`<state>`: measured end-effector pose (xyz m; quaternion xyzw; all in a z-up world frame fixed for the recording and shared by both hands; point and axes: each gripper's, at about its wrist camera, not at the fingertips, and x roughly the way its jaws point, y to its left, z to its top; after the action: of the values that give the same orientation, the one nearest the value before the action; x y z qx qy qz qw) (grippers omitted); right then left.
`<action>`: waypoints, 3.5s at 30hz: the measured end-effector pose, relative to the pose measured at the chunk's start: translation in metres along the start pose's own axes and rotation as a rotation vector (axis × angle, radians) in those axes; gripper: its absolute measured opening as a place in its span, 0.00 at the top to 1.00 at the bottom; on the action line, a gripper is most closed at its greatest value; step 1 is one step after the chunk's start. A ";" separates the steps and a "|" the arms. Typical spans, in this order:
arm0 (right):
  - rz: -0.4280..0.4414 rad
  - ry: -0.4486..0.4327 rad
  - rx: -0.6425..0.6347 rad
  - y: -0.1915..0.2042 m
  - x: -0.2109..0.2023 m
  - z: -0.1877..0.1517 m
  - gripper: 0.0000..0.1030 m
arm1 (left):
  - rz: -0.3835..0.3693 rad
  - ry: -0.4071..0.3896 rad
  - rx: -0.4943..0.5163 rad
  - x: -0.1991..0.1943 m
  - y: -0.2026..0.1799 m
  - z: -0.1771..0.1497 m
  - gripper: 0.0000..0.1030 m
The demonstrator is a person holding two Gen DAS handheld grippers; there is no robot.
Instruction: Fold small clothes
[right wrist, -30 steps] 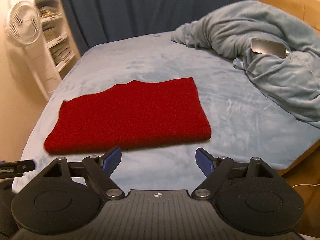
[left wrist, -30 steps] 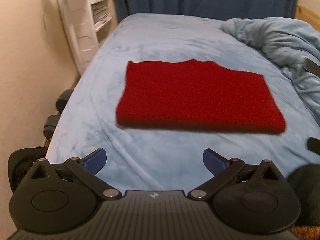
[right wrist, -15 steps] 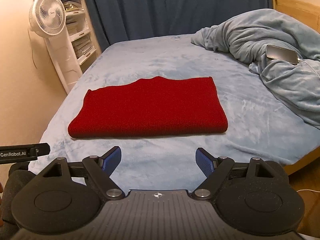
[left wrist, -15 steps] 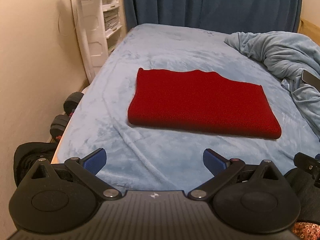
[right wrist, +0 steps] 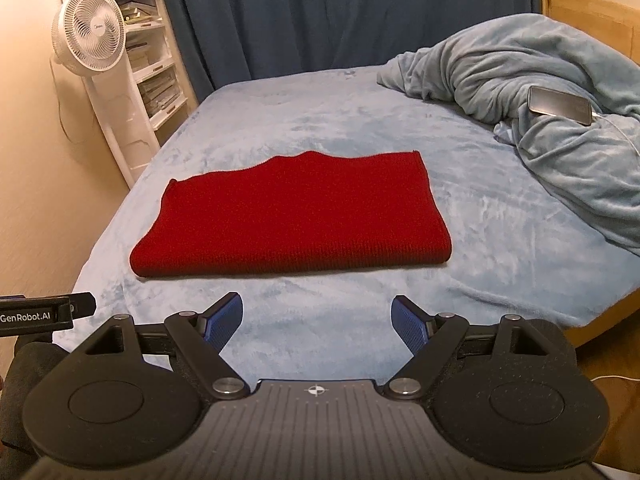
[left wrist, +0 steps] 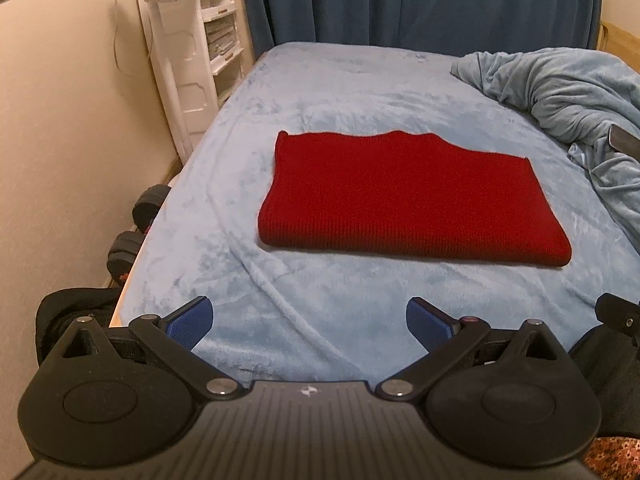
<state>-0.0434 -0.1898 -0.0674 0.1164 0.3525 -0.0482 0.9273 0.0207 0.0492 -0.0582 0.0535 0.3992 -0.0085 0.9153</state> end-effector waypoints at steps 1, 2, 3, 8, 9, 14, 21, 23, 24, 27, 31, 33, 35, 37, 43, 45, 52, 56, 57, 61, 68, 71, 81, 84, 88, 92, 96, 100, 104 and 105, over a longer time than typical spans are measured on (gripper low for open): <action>0.000 0.003 0.001 0.000 0.001 0.000 0.20 | 0.000 0.004 0.000 0.001 0.000 0.000 0.00; -0.001 0.006 0.002 0.000 0.002 0.000 0.20 | -0.001 0.007 -0.001 0.003 0.001 0.000 0.00; -0.002 0.007 0.003 0.000 0.003 0.000 0.20 | -0.001 0.011 -0.003 0.004 0.001 0.000 0.00; -0.008 0.028 0.007 -0.002 0.010 0.001 0.20 | -0.003 0.024 -0.004 0.009 0.001 0.000 0.00; -0.009 0.031 0.008 -0.002 0.012 0.001 0.20 | -0.004 0.028 -0.005 0.011 0.002 0.000 0.00; -0.013 0.034 0.006 -0.002 0.015 0.002 0.20 | -0.005 0.042 -0.008 0.017 0.003 0.001 0.00; -0.018 0.042 0.005 -0.005 0.022 0.004 0.20 | 0.006 0.046 -0.009 0.024 0.003 0.004 0.00; -0.019 0.044 0.005 -0.006 0.025 0.004 0.20 | 0.010 0.050 -0.008 0.027 0.003 0.006 0.00; -0.019 0.045 0.007 -0.006 0.027 0.005 0.20 | 0.015 0.050 -0.009 0.028 0.004 0.008 0.00; -0.022 0.051 0.010 -0.009 0.034 0.006 0.20 | 0.030 0.053 -0.018 0.034 0.008 0.012 0.00; -0.031 0.052 0.014 -0.012 0.044 0.010 0.20 | 0.051 0.064 -0.030 0.045 0.012 0.021 0.00; -0.035 0.050 0.019 -0.015 0.050 0.012 0.20 | 0.061 0.070 -0.031 0.052 0.013 0.026 0.00; -0.042 0.050 0.031 -0.019 0.057 0.015 0.20 | 0.071 0.073 -0.033 0.058 0.014 0.030 0.00; -0.045 0.053 0.049 -0.024 0.066 0.018 0.20 | 0.080 0.078 -0.033 0.066 0.014 0.034 0.00; -0.034 0.042 0.195 -0.052 0.098 0.032 0.20 | 0.110 0.075 -0.049 0.098 0.019 0.049 0.00; -0.036 0.035 0.258 -0.064 0.111 0.037 0.20 | 0.122 0.073 -0.057 0.111 0.021 0.054 0.00; -0.105 0.012 0.471 -0.107 0.164 0.049 0.19 | 0.192 0.051 -0.053 0.158 0.034 0.068 0.00; -0.159 0.062 0.559 -0.132 0.198 0.048 0.19 | 0.217 0.073 -0.079 0.190 0.052 0.068 0.00; -0.159 0.077 0.607 -0.140 0.204 0.046 0.19 | 0.210 0.079 -0.092 0.197 0.058 0.067 0.00; -0.142 0.133 0.856 -0.172 0.225 0.028 0.19 | 0.229 0.104 -0.134 0.220 0.080 0.061 0.00; -0.073 0.158 1.015 -0.189 0.255 0.022 0.13 | 0.263 0.159 -0.156 0.245 0.095 0.053 0.00; -0.041 0.164 1.017 -0.187 0.261 0.030 0.12 | 0.263 0.191 -0.175 0.253 0.102 0.049 0.00; -0.108 0.171 0.759 -0.161 0.264 0.058 0.76 | 0.219 0.226 -0.237 0.263 0.116 0.042 0.00; -0.139 0.177 0.731 -0.154 0.266 0.061 0.76 | 0.205 0.225 -0.245 0.265 0.118 0.042 0.00; -0.173 0.184 0.703 -0.150 0.269 0.061 0.77 | 0.189 0.227 -0.264 0.267 0.122 0.042 0.00; -0.196 0.191 0.687 -0.147 0.273 0.062 0.77 | 0.180 0.231 -0.274 0.269 0.124 0.041 0.00; -0.221 0.193 0.669 -0.144 0.275 0.062 0.76 | 0.179 0.233 -0.272 0.270 0.124 0.041 0.00; -0.266 0.210 0.633 -0.135 0.277 0.068 0.76 | 0.174 0.239 -0.276 0.271 0.126 0.041 0.00; -0.307 0.218 0.616 -0.129 0.277 0.074 0.76 | 0.163 0.244 -0.289 0.271 0.128 0.042 0.00; -0.318 0.216 0.611 -0.126 0.276 0.075 0.77 | 0.161 0.244 -0.291 0.272 0.129 0.041 0.00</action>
<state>0.1893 -0.3330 -0.2195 0.3362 0.4316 -0.2825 0.7880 0.2435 0.1804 -0.2175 -0.0468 0.4987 0.1291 0.8558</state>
